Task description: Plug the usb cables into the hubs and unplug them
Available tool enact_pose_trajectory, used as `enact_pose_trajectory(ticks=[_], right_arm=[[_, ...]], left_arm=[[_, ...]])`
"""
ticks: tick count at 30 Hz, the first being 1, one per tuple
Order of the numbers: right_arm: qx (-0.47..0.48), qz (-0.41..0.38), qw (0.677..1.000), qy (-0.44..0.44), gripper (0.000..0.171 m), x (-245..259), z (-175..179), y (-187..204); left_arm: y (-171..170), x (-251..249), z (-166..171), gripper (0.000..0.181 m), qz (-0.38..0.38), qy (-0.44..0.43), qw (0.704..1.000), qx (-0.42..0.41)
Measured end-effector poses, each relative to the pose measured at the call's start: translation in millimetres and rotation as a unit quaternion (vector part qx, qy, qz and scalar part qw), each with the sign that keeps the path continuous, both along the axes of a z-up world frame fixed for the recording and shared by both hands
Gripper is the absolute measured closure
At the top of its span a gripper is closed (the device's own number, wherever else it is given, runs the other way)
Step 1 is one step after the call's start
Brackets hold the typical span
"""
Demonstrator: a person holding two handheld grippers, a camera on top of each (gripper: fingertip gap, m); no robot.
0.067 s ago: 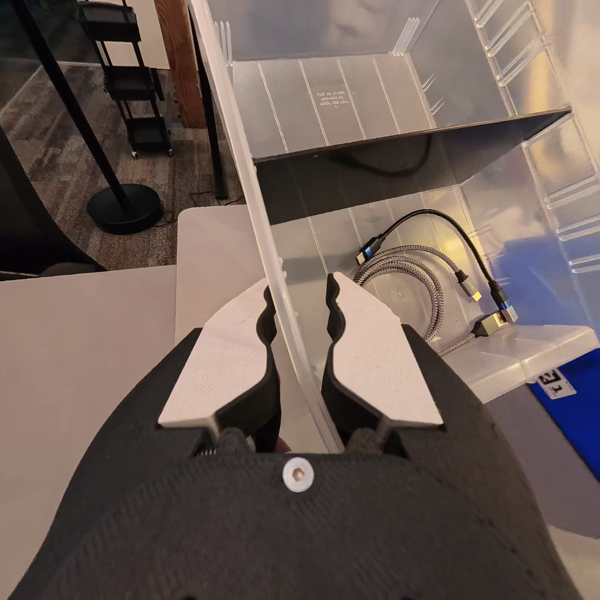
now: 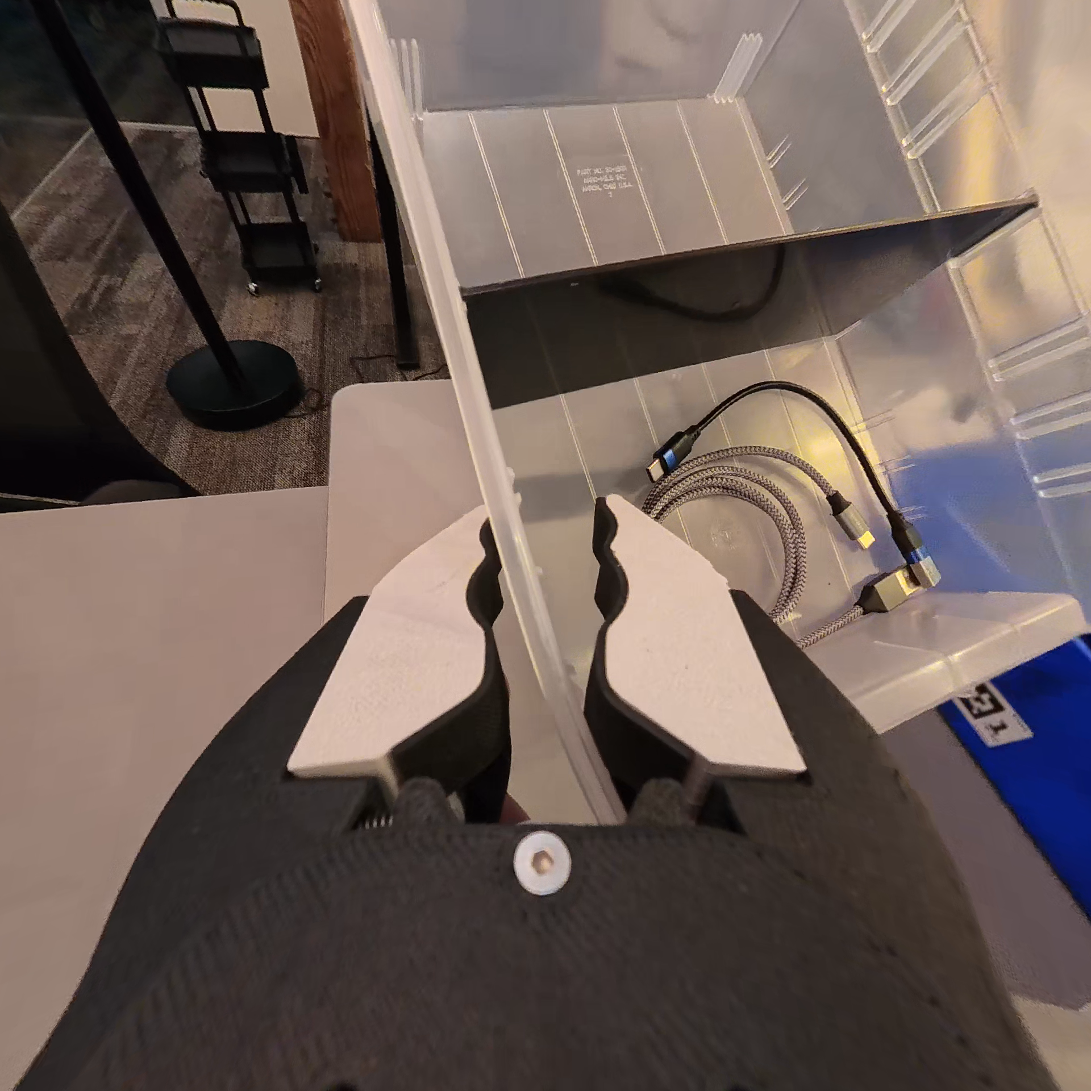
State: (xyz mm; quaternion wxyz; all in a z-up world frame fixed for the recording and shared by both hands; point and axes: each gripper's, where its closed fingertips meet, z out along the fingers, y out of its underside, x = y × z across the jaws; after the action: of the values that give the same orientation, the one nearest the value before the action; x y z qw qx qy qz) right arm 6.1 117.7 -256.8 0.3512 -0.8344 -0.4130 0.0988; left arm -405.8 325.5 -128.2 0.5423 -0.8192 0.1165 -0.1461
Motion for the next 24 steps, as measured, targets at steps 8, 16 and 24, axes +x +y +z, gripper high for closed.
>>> enact_pose_trajectory(ticks=[8,16,24], right_arm=[[-0.015,0.030,0.999,0.038,0.077,-66.7,3.2,-0.5],[0.013,0.064,0.997,0.026,0.067,-94.4,11.0,0.9],[0.265,0.179,0.937,-0.145,0.090,-64.9,67.8,-20.6]], left_arm=[[-15.6,-20.9,27.2,0.151,0.032,-0.006,0.999,0.031],[-37.7,-30.7,59.5,0.151,0.043,-0.001,0.997,0.069],[-45.7,-25.8,74.5,0.151,0.038,0.005,0.996,0.086]])
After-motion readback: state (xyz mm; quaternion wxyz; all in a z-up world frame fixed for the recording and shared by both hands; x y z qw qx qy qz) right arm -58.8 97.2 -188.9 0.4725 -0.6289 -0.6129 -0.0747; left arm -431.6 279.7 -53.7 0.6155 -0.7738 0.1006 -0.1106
